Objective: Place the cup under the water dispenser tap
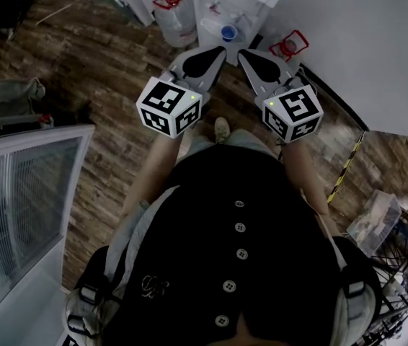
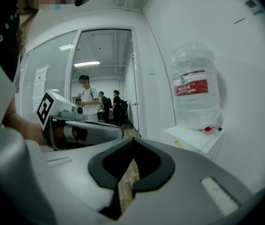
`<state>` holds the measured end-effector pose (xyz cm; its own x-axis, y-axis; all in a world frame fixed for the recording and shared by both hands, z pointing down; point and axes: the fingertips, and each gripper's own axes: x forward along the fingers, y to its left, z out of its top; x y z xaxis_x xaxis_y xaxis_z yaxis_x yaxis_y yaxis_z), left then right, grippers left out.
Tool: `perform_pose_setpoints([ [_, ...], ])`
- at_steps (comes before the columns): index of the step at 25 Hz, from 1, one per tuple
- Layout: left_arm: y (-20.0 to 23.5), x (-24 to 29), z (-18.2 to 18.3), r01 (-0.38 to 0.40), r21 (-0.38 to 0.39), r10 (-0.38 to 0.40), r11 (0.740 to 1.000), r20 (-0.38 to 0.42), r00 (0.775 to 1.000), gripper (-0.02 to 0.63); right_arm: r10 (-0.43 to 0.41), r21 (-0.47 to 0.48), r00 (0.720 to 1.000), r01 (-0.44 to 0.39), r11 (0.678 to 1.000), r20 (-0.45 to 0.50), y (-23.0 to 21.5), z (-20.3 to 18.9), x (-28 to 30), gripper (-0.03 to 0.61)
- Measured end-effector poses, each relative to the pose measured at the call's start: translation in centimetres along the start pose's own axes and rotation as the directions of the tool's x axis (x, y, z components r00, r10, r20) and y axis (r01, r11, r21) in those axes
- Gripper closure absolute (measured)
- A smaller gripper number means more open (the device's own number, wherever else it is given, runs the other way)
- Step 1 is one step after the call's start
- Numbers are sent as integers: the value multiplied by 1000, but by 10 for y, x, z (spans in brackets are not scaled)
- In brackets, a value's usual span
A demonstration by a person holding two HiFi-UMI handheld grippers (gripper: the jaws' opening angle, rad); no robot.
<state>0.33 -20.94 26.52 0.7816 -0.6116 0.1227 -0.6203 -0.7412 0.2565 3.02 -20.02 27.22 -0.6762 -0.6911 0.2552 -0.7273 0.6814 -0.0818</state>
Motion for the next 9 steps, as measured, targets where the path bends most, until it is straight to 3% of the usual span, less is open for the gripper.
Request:
perform_pose_setpoints([
  [9,1,0,-9,11,-13,-11,1000,-37,999,621,-6,8,1000,6,1000,-21,-1,-7,3,583],
])
